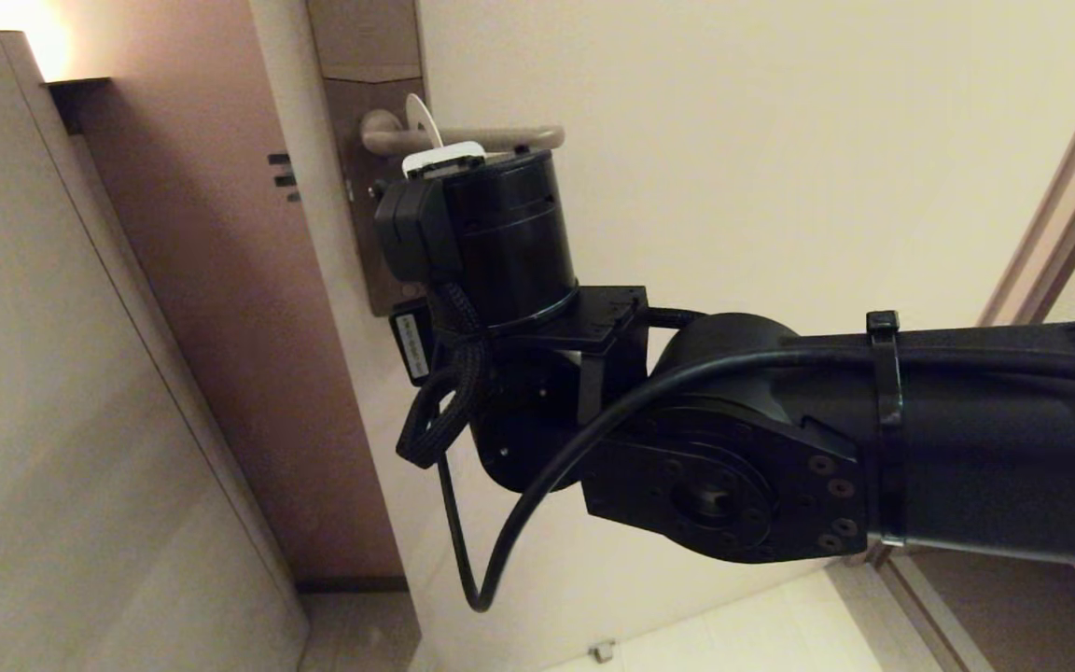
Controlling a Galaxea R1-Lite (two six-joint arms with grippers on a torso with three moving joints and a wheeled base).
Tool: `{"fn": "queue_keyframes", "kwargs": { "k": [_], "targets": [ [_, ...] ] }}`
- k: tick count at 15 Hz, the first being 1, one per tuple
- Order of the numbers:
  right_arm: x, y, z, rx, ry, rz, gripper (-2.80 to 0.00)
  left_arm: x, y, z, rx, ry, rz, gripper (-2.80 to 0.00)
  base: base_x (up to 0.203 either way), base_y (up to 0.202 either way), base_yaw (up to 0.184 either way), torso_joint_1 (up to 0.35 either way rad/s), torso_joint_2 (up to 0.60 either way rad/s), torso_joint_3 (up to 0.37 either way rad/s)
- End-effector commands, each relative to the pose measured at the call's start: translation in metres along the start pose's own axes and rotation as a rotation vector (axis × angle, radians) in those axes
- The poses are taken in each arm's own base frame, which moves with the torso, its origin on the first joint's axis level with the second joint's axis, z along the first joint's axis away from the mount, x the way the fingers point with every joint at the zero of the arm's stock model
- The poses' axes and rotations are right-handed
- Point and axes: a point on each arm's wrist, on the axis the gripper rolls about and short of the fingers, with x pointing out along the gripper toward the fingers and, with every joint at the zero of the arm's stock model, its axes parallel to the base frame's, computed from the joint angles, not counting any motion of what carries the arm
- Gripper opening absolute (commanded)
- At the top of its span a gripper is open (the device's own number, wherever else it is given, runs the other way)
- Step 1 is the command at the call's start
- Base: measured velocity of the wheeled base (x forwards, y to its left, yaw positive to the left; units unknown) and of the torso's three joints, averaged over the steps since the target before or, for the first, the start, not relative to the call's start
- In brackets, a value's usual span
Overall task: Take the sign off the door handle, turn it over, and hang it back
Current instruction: Hang the sign back with the other side facing out
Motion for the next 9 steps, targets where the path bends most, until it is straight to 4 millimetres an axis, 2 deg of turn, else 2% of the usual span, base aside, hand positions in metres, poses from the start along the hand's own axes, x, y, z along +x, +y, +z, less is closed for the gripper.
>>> {"fn": "queue_keyframes", "kwargs": {
  "k": [1, 2, 3, 9],
  "targets": [
    [-0.003, -0.001, 0.003, 0.003, -0.006, 0.000, -2.80, 0.000, 0.000, 0.000, 0.000, 0.001, 0.000, -2.80, 0.000, 0.000, 0.000, 0.000, 0.00, 0.000],
    [-0.004, 0.000, 0.002, 0.000, -0.003, 0.002, -2.80, 0.000, 0.000, 0.000, 0.000, 0.001, 0.000, -2.80, 0.000, 0.000, 0.000, 0.000, 0.00, 0.000],
    [-0.006, 0.001, 0.000, -0.005, 0.003, 0.006, 0.00, 0.000, 0.000, 0.000, 0.000, 0.001, 0.000, -2.80, 0.000, 0.000, 0.000, 0.000, 0.00, 0.000],
    [-0.015, 0.009, -0.001, 0.028, 0.002, 0.031, 0.00, 0.000, 0.000, 0.000, 0.000, 0.001, 0.000, -2.80, 0.000, 0.000, 0.000, 0.000, 0.00, 0.000]
  ]
}}
